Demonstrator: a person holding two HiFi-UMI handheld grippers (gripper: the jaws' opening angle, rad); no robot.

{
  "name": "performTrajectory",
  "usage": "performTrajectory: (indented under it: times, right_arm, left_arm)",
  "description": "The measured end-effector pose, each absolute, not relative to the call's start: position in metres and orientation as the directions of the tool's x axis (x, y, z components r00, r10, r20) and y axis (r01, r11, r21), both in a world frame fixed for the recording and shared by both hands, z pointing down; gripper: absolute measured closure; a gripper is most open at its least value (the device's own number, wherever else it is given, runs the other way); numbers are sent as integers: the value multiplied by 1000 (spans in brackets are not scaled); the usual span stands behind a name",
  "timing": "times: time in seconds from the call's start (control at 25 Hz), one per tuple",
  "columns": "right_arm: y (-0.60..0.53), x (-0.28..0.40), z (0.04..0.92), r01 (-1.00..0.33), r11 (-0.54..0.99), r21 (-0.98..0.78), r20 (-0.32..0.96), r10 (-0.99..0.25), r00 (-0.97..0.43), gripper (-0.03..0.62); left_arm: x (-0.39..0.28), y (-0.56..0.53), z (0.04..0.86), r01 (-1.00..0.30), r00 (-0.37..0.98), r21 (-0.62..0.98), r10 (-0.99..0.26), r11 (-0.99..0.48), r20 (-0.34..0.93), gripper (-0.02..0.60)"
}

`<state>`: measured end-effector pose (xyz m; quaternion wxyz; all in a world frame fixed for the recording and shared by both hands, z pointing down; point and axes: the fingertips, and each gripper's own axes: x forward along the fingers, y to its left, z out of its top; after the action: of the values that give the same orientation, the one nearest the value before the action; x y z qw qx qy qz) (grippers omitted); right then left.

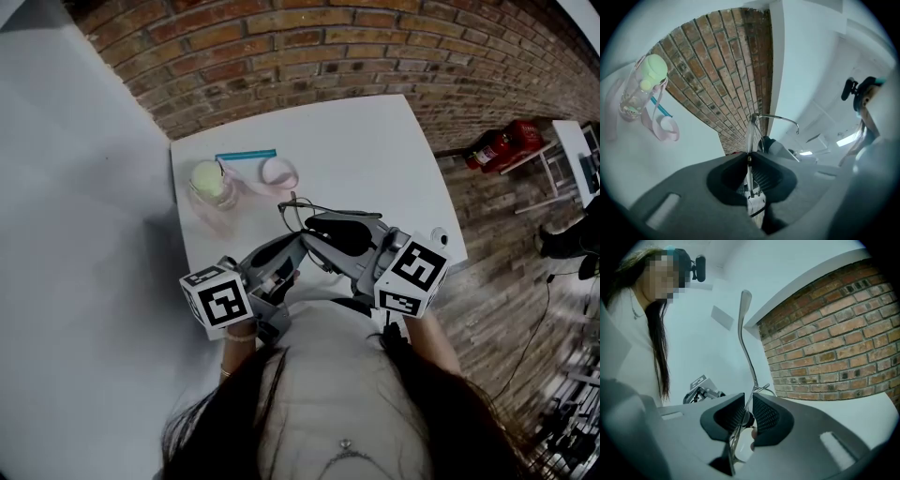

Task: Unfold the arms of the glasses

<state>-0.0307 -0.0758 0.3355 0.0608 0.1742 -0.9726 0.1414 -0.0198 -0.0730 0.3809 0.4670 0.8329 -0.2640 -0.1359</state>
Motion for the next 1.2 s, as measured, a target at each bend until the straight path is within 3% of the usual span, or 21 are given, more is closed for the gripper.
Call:
performTrajectory:
  times: [0.64, 1.2]
  right_arm:
    - [-76, -34, 341, -354, 894, -275, 199, -307, -931, 544]
    - [-76, -32, 332, -378, 895, -236, 181, -342, -922, 565]
  left_arm:
    - [-21, -75, 380, -396, 810, 778, -585, -487, 46, 558]
    - [-28, -78, 382, -365, 785, 828, -619, -426, 27, 557]
